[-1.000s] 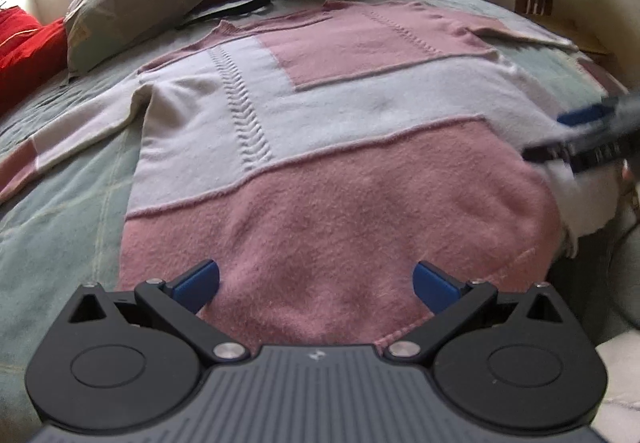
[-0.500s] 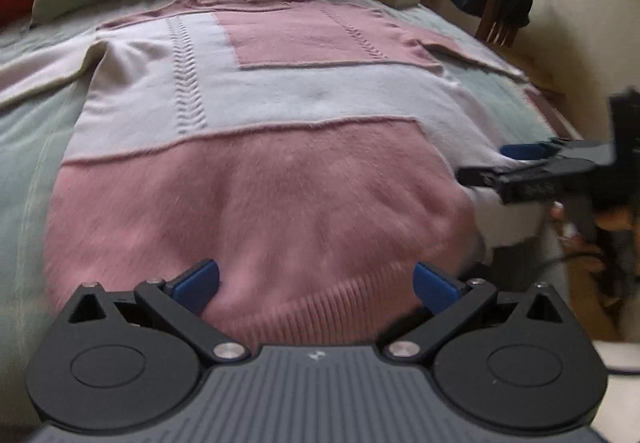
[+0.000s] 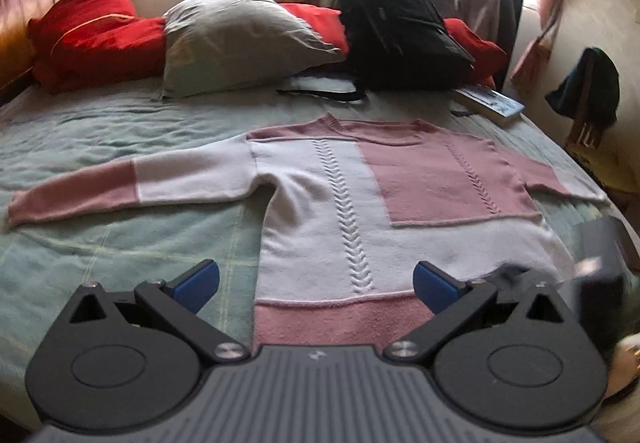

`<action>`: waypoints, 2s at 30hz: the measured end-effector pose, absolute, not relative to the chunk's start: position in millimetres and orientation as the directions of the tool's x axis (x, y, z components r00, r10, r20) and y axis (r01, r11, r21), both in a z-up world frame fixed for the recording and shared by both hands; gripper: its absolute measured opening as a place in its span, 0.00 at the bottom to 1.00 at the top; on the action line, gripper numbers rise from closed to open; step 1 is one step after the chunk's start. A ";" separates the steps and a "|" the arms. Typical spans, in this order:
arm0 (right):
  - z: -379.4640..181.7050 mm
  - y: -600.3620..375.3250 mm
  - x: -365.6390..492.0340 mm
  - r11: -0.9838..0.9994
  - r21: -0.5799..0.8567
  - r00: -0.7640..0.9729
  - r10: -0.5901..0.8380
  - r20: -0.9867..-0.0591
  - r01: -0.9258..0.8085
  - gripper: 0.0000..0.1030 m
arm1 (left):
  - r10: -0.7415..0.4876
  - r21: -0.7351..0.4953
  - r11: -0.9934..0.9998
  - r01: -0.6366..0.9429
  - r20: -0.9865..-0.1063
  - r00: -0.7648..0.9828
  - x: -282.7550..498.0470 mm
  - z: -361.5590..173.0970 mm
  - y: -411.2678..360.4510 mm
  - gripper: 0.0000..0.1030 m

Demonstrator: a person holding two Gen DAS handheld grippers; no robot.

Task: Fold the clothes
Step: 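Lift both open grippers away from the flattened sweater, then move the left gripper across the sweater toward the pink sleeve cuff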

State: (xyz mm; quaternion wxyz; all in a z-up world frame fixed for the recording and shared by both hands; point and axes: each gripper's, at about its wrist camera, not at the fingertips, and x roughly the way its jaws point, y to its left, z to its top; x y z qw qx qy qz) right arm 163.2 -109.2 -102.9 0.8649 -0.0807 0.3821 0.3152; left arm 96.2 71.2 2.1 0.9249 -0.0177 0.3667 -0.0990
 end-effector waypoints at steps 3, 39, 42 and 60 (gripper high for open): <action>-113.0 -83.9 151.9 0.764 -0.036 0.547 0.427 -0.720 -0.644 1.00 | -0.200 -0.110 0.979 0.173 -0.699 0.687 95.3 -5.2 72.4 0.99; -33.5 -99.7 85.6 0.644 -0.144 0.612 0.598 -0.518 -0.751 1.00 | -0.226 -0.076 0.968 0.238 -0.675 0.703 42.8 22.0 89.3 0.99; -31.2 -114.4 91.7 0.661 -0.087 0.596 0.601 -0.533 -0.745 1.00 | -0.233 -0.082 0.967 0.242 -0.673 0.702 47.1 22.0 89.0 0.99; -111.2 -96.9 94.2 0.638 -0.043 0.475 0.524 -0.707 -0.769 1.00 | -0.265 -0.074 0.951 0.299 -0.693 0.670 70.6 9.6 58.6 0.99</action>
